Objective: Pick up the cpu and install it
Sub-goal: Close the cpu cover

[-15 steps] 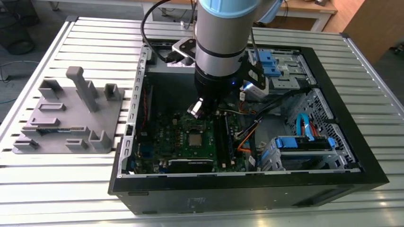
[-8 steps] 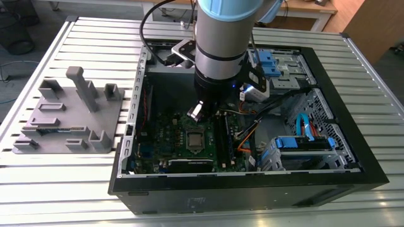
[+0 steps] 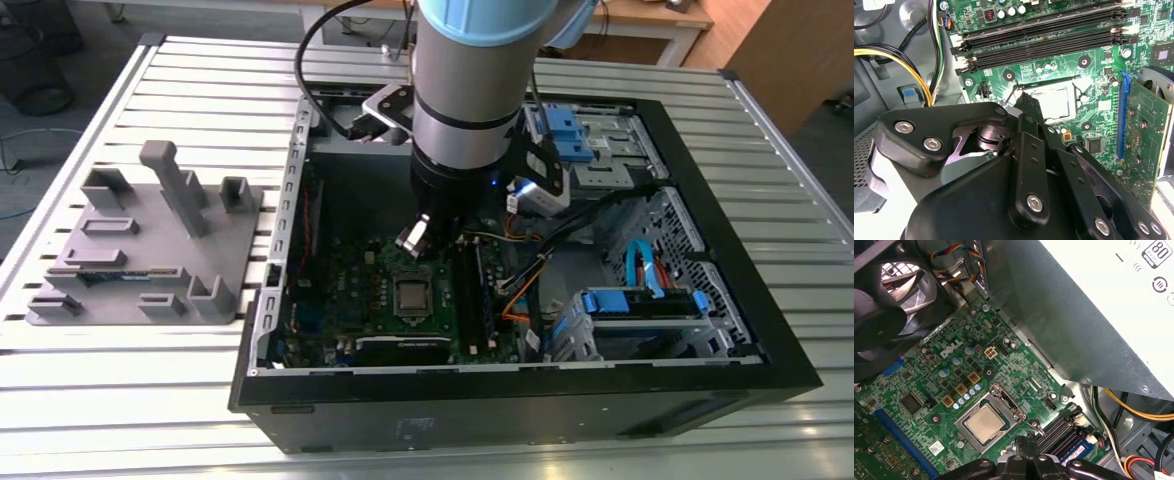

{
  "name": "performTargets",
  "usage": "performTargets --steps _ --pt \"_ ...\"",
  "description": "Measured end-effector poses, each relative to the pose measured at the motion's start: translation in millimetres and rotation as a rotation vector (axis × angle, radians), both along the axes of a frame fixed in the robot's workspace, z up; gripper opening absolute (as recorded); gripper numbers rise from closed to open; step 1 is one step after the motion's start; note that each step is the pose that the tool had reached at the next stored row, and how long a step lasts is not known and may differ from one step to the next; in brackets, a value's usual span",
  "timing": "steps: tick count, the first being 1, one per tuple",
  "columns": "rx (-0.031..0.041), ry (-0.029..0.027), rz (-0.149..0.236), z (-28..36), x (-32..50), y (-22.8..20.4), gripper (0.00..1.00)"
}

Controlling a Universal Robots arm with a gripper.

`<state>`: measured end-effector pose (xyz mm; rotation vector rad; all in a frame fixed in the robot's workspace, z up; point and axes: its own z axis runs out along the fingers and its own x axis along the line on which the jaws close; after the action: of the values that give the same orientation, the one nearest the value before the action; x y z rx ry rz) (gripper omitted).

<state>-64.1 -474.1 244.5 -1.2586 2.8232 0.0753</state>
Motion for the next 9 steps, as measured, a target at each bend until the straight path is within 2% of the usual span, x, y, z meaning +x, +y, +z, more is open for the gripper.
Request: performTargets --steps 7,9 --pt "-0.0005 0.0004 0.0 0.0 0.0 0.0 0.11" --pt "-0.005 0.0053 0.0 -0.2 0.0 0.0 0.11"
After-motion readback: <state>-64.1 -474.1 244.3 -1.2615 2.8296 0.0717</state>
